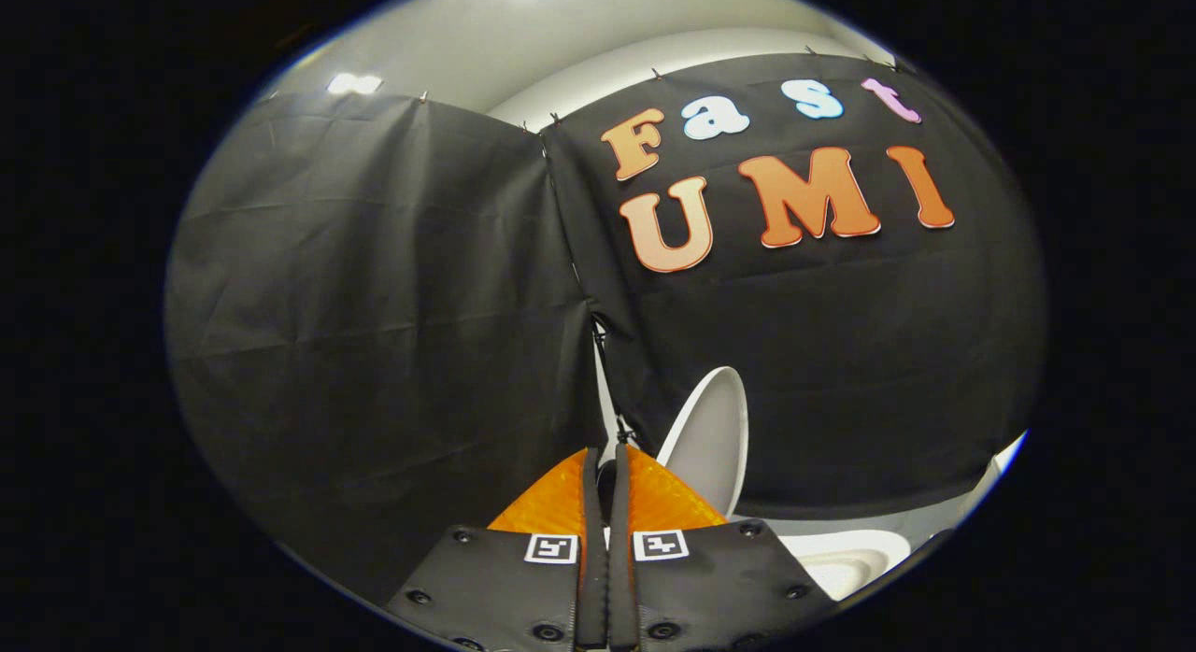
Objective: Open the toilet lid.
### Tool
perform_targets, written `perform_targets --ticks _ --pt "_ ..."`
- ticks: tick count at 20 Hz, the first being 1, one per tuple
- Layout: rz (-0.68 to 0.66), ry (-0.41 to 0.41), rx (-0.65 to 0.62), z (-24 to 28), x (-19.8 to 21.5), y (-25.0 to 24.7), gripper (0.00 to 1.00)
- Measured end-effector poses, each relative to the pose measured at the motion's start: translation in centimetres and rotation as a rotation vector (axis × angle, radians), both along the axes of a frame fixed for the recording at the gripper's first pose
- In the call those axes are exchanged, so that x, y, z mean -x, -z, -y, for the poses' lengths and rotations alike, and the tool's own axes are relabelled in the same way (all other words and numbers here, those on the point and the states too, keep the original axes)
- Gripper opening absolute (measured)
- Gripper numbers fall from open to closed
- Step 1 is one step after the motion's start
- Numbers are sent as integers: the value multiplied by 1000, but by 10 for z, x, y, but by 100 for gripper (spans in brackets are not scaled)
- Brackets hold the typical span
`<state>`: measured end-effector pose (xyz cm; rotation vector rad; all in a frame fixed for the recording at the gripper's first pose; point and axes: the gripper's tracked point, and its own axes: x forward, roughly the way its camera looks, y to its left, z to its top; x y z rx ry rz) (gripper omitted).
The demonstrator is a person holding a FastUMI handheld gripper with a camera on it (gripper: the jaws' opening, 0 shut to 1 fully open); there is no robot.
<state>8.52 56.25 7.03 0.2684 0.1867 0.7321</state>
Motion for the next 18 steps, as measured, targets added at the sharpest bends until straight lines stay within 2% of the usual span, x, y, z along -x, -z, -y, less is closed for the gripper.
perform_targets --ticks 8,12,14,16,18 --pt "-67 -86 -16 -68 7 4 8" --pt "-88 -110 -11 -94 10 8 9" --pt "-86 -97 -10 -94 10 3 9" --pt "-64 -90 2 -94 12 2 12" --pt "-41 -93 16 -94 14 -1 20"
